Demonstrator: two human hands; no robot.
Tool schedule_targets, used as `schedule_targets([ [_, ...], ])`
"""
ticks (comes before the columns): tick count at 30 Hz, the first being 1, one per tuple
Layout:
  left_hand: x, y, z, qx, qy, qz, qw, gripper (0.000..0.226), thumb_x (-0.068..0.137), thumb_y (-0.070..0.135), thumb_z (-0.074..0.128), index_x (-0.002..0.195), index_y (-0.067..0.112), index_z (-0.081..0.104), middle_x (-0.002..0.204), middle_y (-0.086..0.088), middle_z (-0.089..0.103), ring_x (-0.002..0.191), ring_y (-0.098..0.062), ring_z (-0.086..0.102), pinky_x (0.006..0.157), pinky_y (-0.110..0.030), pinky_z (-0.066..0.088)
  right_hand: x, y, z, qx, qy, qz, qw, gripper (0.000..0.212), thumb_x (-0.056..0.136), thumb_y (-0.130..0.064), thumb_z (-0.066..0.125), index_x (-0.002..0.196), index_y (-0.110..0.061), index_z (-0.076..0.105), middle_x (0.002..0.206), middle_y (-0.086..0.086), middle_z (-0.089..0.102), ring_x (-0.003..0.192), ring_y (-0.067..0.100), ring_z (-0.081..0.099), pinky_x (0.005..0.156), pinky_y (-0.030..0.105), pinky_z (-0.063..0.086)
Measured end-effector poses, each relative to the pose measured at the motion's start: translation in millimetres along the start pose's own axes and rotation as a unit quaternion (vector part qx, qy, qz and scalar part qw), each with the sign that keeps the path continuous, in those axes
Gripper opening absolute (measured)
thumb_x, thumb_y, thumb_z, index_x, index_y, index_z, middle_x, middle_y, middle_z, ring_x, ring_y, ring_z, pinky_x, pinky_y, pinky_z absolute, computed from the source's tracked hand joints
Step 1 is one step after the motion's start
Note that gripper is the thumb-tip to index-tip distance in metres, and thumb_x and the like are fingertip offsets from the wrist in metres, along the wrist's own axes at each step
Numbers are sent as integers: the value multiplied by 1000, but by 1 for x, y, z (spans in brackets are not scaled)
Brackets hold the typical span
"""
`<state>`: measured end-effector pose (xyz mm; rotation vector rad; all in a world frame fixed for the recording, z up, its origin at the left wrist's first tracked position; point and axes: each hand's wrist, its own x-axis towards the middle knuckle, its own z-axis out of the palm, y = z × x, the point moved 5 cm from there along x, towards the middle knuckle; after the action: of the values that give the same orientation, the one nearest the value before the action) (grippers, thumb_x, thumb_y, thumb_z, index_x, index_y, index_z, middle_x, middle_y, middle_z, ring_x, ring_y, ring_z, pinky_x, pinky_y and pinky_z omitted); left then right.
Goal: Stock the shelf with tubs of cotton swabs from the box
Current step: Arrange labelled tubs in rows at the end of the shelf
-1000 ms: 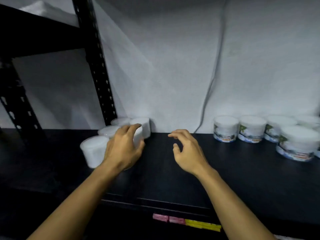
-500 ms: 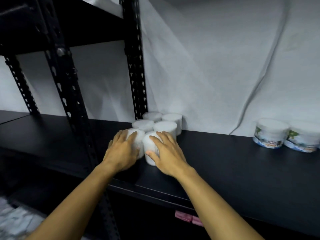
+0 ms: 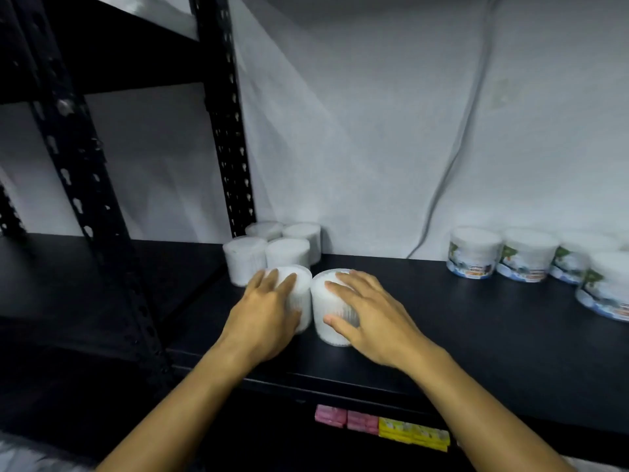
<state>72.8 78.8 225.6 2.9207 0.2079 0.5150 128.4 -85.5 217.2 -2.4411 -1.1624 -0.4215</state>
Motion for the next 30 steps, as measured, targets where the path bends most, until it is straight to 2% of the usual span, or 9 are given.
schedule_targets([
  [3,-4,36,7,6,6,27,1000,61,94,40,51,148,26,28,152,2,29,145,-21,12,103,-38,41,-29,21,-21,-25,-9,22,999,58,92,-55,44,145,-33,33,154,-15,23,142,5,8,110,24,22],
  [9,-13,98,13,27,3,80,996,58,94,44,48,147,28,28,148,3,33,143,-21,17,94,-39,48,-79,54,-56,-29,-11,59,998,58,89,-59,46,142,-41,34,151,-24,23,139,-5,6,108,26,30],
  [14,-20,132,19,46,3,111,993,59,94,47,46,147,27,28,144,1,36,139,-25,22,100,-36,39,-106,70,-75,-21,-9,79,997,56,88,-56,50,141,-43,35,150,-26,23,138,-8,7,107,25,30],
  [17,-24,146,20,54,10,120,991,55,94,47,44,144,27,30,140,0,39,136,-26,24,98,-36,37,-114,77,-82,-20,-7,80,997,57,88,-56,52,141,-43,36,149,-27,24,137,-9,7,108,24,30],
  [20,-24,152,20,51,11,127,990,54,93,48,45,142,28,33,138,1,41,134,-26,26,96,-36,38,-118,81,-87,-10,-4,78,997,57,87,-54,55,140,-42,38,148,-28,26,136,-12,8,109,17,22],
  [23,-24,147,12,14,11,115,993,69,86,62,49,146,34,28,150,1,32,137,-22,23,101,-37,38,-118,83,-89,-7,-3,86,996,63,82,-59,57,140,-42,38,151,-22,24,139,-7,8,117,25,13],
  [25,-20,141,2,-18,9,80,997,89,80,73,49,152,32,17,157,-1,22,142,-21,19,108,-39,32,-117,82,-91,-1,12,110,994,76,76,-69,54,143,-43,30,154,-19,18,141,0,8,118,32,16],
  [28,-9,134,-9,-44,-23,21,999,108,73,81,51,154,22,10,153,-4,32,139,-23,31,105,-39,36,-112,80,-98,16,39,174,984,89,71,-76,53,146,-40,21,148,-14,20,138,5,17,111,31,29],
  [30,-3,135,-11,-45,-47,4,998,113,68,83,54,152,20,12,147,-5,41,133,-24,41,100,-38,41,-107,79,-100,23,36,217,975,94,69,-76,56,147,-36,21,139,-11,27,133,8,23,105,29,33],
])
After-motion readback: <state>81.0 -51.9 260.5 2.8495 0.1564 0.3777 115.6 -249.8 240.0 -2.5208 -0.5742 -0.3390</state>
